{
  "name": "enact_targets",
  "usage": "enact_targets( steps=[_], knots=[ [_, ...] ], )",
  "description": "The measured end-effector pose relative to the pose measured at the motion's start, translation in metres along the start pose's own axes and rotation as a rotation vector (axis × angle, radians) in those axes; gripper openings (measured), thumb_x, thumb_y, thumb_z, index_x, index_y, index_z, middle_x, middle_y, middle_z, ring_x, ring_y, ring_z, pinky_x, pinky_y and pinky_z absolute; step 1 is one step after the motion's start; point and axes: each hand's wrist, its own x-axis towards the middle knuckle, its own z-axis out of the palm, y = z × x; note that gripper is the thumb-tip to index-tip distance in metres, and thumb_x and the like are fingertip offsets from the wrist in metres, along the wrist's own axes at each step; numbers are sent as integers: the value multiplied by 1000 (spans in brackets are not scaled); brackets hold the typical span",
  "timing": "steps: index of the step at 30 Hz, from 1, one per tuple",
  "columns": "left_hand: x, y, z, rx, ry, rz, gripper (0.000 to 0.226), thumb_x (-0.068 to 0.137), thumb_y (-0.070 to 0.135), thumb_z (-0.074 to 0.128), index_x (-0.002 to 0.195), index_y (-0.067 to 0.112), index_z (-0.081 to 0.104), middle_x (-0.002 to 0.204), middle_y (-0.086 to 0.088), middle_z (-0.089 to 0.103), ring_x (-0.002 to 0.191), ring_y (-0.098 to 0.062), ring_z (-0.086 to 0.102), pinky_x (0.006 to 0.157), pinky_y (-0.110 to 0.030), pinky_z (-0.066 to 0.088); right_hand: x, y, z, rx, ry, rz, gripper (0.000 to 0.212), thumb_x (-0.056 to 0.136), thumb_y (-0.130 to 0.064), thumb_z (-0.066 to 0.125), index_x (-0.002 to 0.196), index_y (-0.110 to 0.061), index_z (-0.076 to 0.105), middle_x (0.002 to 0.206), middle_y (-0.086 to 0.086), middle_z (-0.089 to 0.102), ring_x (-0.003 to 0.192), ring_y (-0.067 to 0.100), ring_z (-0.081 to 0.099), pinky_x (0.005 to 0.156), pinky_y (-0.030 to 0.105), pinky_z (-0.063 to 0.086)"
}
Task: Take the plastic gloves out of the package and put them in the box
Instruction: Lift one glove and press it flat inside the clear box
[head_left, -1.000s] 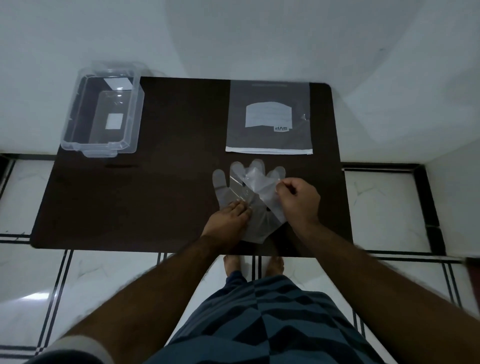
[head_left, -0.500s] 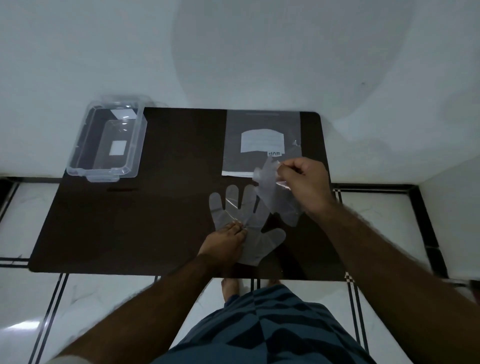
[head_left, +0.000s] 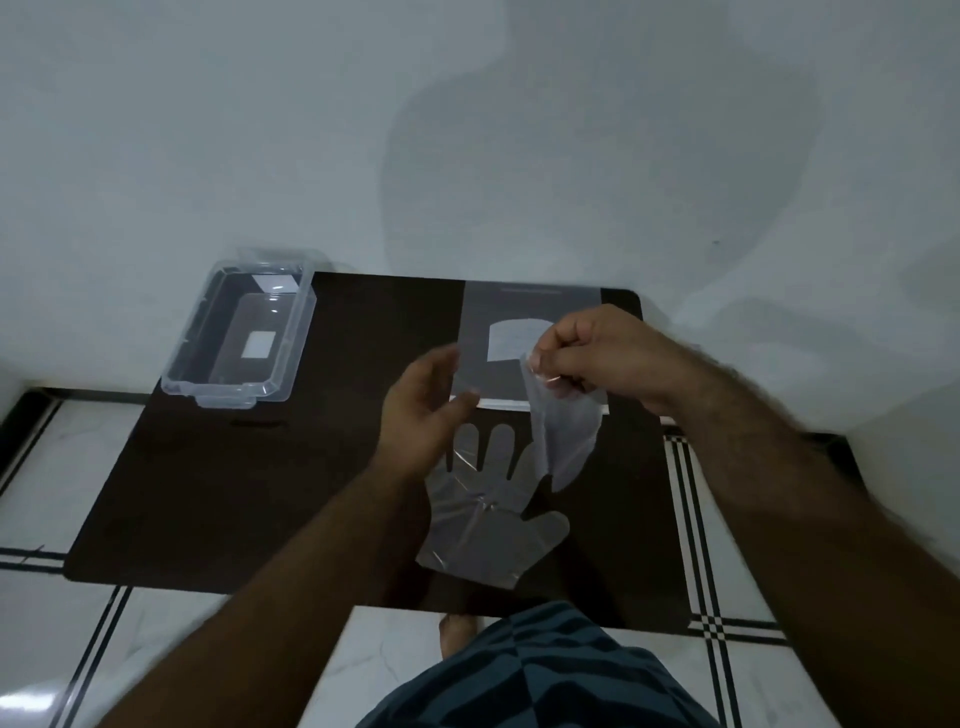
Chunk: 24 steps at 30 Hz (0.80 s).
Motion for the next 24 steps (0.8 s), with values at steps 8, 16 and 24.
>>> enact_targets(
  steps=[8,16,24],
  knots=[
    [49,101,2,-67,-453,146,48,87,-17,75,132,-6,63,92,-12,75,87,-19,75,86,-33,61,0,-49,-24,2,-109,-110,12,95,-18,77,98,-7,77,79,3,75,73,16,73,78,37,62],
    [46,132,-5,-282,-220,149,27,88,-7,77,113,4,75,85,-11,69,85,-27,70,83,-34,60,-7,-66,-36,37,-125,-228,35,82,-23,90,112,-10,74,98,11,81,96,35,77,93,51,61],
    [34,142,-41,-264,-13,23,25,98,-11,59,107,3,77,91,-10,73,84,-20,71,78,-30,60,9,-82,-34,13,-156,-310,13,88,-4,82,99,-9,80,87,15,78,74,17,71,78,35,61]
  ],
)
